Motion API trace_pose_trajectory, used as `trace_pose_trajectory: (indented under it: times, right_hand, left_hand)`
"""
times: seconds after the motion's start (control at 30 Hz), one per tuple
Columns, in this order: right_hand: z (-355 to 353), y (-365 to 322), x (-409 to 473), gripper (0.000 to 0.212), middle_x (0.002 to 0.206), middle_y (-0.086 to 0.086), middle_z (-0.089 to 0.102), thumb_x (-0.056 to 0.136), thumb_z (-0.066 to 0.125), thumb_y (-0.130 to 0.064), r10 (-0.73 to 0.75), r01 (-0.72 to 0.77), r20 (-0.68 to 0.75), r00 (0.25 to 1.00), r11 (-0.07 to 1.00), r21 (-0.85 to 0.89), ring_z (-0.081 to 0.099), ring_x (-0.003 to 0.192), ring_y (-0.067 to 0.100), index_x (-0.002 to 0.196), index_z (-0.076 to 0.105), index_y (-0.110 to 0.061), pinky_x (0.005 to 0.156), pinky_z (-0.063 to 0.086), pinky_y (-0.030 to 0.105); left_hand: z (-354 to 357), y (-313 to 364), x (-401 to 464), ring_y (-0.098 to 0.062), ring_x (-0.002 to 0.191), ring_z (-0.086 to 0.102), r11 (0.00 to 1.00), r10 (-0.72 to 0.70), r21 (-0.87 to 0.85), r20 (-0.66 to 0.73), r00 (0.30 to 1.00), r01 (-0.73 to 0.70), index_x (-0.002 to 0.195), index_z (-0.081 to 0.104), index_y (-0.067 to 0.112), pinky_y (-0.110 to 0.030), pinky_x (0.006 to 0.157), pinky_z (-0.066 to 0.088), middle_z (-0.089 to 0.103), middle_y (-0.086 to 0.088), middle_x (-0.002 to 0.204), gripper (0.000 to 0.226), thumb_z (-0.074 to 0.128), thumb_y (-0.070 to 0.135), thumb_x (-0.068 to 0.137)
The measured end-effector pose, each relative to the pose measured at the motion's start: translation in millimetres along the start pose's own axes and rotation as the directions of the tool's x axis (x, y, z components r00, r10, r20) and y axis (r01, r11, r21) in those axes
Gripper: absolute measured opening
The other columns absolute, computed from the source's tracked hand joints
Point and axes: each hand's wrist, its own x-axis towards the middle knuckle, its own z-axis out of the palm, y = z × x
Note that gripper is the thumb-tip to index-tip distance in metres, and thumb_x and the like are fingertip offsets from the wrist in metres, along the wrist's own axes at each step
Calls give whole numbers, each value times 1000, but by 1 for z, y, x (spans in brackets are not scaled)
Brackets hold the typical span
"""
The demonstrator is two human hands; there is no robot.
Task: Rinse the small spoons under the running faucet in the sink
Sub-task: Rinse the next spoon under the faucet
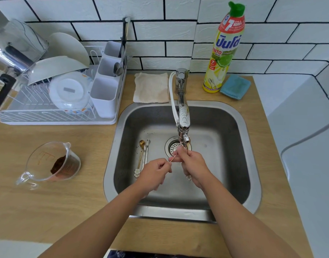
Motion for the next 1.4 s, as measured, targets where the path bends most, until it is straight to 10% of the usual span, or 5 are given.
trace_pose_trajectory:
  times: [0.53,0.73,0.93,1.13,1.4]
  right_hand:
    - [-31,-6,0,21,101,8,81,105,59,-30,-1,130,-363,932,934,332,24,36,4,93,64,-13,36,23,20]
    - [-36,-9,1,22,100,7,81,105,59,-30,11,147,-386,922,914,377,25,36,3,96,64,-11,37,23,19]
    - [-26,-12,1,22,101,7,81,105,59,-30,-14,133,-323,946,927,350,25,36,4,94,63,-12,36,23,20]
    - [-34,-12,2,19,102,10,81,104,60,-30,-20,161,-356,934,914,372,24,36,4,94,61,-14,38,21,21]
    - [-25,-7,0,22,97,4,82,99,68,-34,21,118,-387,922,936,333,24,36,6,87,69,-15,35,23,21]
  left_hand:
    - [41,37,51,-12,45,59,871,-100,-489,-80,992,48,78,65,11,-21,44,45,69,-8,64,24,83,25,83]
    - [38,31,49,-21,89,77,619,-53,-776,115,992,123,110,64,2,-25,71,60,79,-12,93,16,53,13,105]
    - [31,31,54,-16,52,69,770,-170,-625,-4,985,130,85,60,9,-27,51,57,72,-7,65,20,73,22,93]
    - [15,31,50,-24,87,77,623,-59,-735,298,953,269,119,58,0,-31,72,62,78,-14,96,18,52,10,105]
    - [27,34,50,-15,47,56,901,-65,-430,-6,998,55,81,58,12,-31,61,56,64,-7,65,24,76,24,91]
